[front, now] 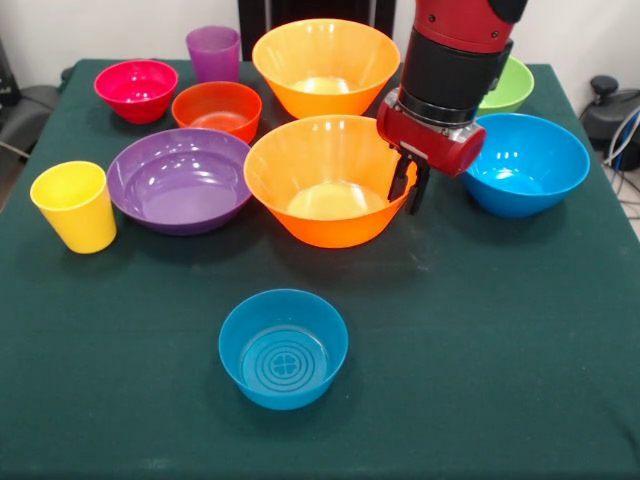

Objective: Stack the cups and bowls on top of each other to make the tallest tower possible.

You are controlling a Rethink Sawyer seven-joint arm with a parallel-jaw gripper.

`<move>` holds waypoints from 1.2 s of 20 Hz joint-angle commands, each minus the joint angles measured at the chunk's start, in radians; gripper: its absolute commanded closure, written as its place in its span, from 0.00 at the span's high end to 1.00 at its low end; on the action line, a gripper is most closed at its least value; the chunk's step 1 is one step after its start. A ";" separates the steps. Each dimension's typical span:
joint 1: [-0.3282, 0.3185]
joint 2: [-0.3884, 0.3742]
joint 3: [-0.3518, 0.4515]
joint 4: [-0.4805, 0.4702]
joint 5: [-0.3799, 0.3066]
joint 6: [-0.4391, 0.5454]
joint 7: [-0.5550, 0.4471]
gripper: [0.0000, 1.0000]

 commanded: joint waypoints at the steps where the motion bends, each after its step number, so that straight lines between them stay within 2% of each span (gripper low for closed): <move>1: -0.006 0.046 0.097 -0.019 -0.017 0.032 0.082 0.00; 2: -0.004 0.047 0.095 -0.018 -0.020 0.019 0.081 0.00; 3: 0.000 0.049 0.090 -0.020 -0.020 0.019 0.084 1.00; 24: 0.002 0.042 0.089 -0.022 -0.009 0.046 0.093 1.00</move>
